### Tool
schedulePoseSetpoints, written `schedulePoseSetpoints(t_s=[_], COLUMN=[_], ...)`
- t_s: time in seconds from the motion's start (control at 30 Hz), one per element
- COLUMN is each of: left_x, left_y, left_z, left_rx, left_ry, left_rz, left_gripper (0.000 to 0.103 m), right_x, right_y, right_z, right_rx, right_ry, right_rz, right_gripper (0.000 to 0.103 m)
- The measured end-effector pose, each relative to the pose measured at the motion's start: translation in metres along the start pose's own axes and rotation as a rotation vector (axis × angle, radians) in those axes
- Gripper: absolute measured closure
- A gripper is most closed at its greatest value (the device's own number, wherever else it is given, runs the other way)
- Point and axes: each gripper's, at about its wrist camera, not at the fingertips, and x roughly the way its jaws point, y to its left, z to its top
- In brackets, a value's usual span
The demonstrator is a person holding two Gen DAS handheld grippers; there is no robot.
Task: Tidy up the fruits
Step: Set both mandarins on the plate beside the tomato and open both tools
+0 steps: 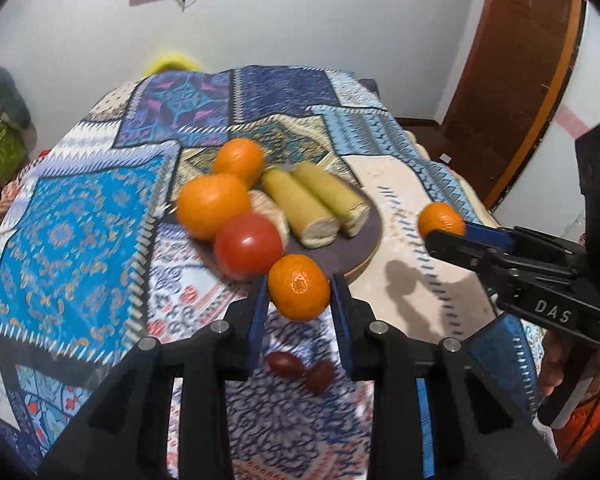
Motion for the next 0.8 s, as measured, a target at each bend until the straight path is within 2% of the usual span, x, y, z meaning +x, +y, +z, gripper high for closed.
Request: schedulePoseSetpoints(t_s=[0.27, 0.8], left_x=[0.030, 0.054], left_y=[-0.015, -0.003], left_z=[0.004, 0.004], left_rx=[0.023, -0.020], left_ry=[0.030, 0.050], left_rz=[-0.004, -0.009], left_gripper=[0.072, 0.072], right_x=[0.010, 0.051], right_y=[-0.003, -0.001], right_z=[0.010, 0.010], right_rx=[-0.016, -0.039], right_ry=[-0.010, 0.051], right_rz=[0.005, 0.045], right_gripper=[0.068, 0.068])
